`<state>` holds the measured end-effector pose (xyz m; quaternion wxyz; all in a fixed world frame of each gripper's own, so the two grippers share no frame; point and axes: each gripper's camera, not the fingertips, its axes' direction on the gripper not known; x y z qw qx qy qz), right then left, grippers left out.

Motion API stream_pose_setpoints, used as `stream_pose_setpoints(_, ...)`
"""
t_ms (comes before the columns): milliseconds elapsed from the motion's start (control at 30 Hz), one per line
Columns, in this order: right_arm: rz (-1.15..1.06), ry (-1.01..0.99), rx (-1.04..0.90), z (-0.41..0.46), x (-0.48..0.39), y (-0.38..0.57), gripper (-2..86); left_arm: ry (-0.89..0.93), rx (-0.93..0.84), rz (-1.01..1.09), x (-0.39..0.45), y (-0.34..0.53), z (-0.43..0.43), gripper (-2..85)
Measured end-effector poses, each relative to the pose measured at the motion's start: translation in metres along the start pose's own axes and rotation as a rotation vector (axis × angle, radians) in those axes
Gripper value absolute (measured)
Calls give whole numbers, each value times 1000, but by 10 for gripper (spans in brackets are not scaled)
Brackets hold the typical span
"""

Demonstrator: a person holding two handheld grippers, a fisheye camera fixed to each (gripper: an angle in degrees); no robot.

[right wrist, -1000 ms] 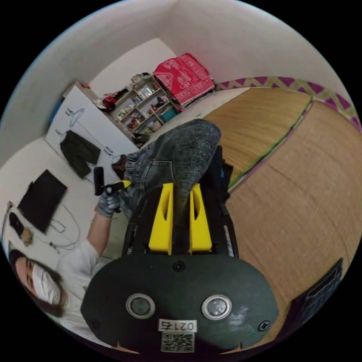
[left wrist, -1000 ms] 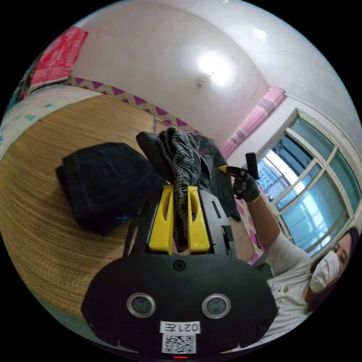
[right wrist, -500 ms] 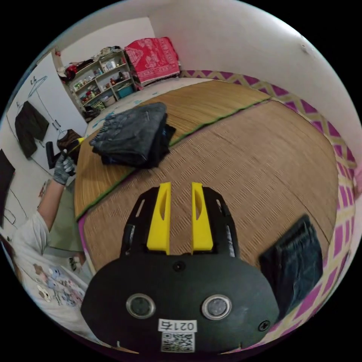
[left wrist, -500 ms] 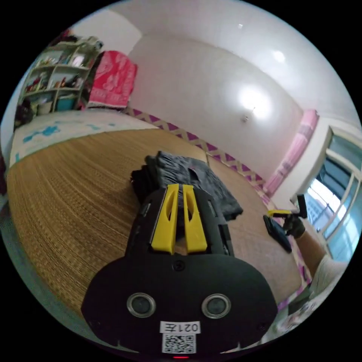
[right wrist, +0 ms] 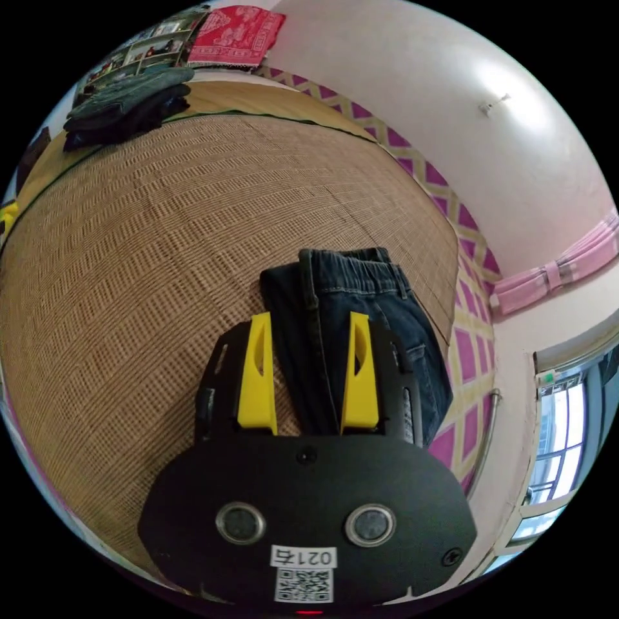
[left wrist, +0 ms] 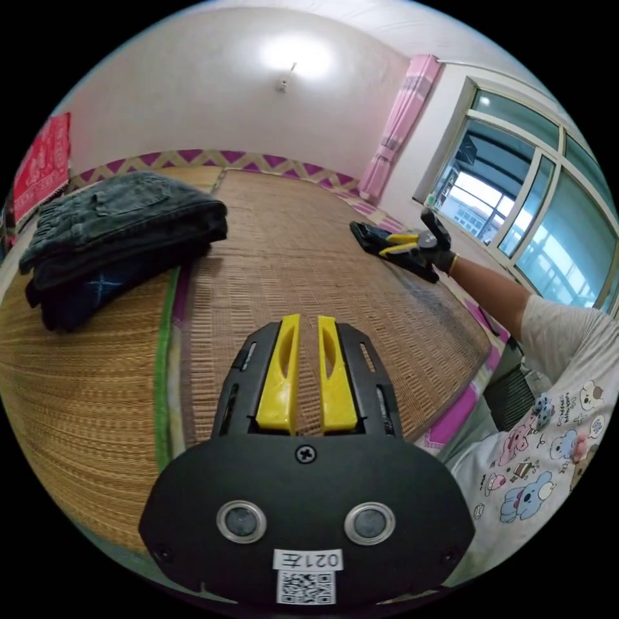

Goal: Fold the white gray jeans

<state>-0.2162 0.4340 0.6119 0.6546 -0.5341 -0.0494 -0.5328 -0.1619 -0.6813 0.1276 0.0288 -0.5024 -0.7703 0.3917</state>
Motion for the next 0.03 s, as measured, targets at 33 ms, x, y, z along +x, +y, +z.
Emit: stream_pose_setpoints(33,7,2,-6,9,-1,-6,152,5,-2,2,9,7,8,33)
